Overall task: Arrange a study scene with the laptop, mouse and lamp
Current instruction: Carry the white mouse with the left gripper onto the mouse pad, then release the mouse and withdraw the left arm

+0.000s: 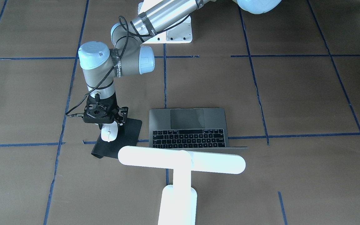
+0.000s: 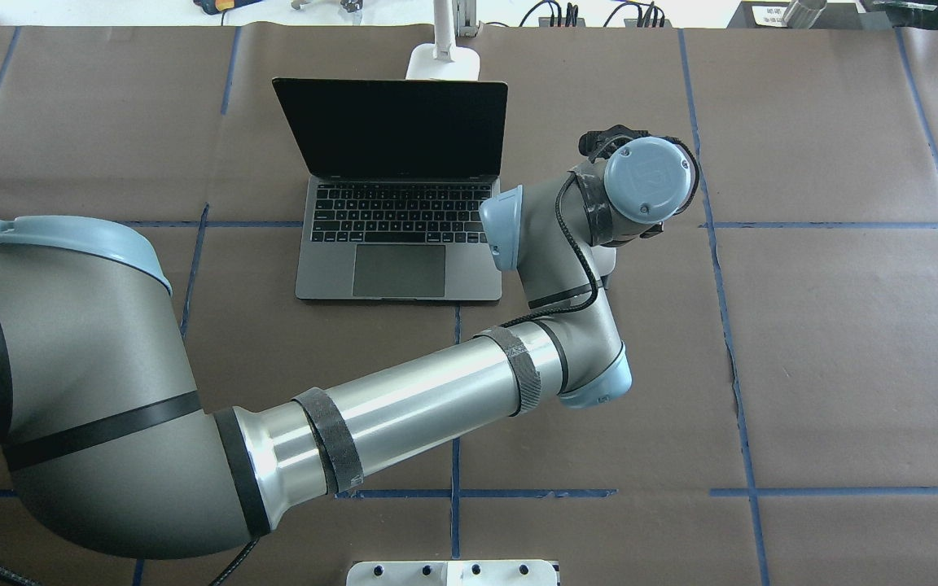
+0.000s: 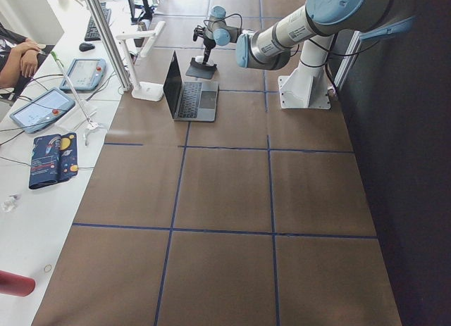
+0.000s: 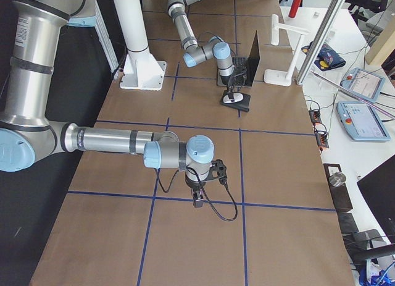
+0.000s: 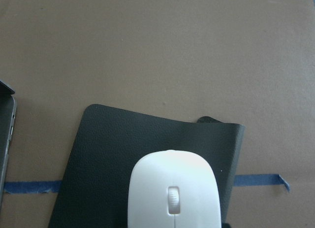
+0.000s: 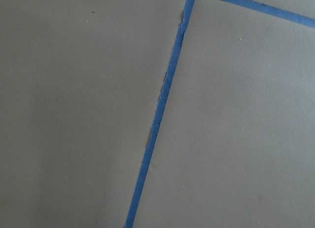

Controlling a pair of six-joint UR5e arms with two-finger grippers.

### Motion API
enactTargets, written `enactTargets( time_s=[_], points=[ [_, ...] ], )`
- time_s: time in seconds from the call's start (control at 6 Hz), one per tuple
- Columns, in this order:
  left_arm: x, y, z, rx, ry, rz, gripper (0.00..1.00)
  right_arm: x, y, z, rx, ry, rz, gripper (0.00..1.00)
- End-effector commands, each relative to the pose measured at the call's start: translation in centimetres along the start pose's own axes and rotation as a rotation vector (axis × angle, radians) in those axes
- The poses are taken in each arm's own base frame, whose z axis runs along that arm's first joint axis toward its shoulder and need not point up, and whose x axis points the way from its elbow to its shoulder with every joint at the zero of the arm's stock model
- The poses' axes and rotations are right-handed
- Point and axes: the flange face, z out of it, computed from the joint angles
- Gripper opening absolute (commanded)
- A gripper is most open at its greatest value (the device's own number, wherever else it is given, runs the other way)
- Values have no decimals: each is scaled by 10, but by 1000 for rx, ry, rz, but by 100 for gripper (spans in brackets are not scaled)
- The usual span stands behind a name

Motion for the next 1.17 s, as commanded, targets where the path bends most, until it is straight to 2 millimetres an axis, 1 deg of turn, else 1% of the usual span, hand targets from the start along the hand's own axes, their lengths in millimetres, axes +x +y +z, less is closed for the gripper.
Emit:
enactTargets(
  time_s=[0.0,0.17,0.33,0.5,0.67,0.83,1.0],
  points=[
    [8,-2,-12,-38,37,-1,100,0,-3,-1,2,2,-2,100],
    [4,-25,-30,-100,86,-11,100,-1,-4,-2,5,3,-5,100],
    [-5,-38,-36,-159,104,-19,100,-1,-5,-3,8,3,-7,100],
    [-20,-54,-45,-233,77,-48,100,-1,-5,-2,6,6,-3,100],
    [-60,-48,-54,-253,37,-14,100,-1,-5,-3,8,6,-2,100],
    [-117,-23,-69,-257,34,53,100,-2,-6,-4,11,8,-5,100],
    [-178,-6,-97,-265,8,127,100,-4,-7,-7,18,9,-11,100]
  ],
)
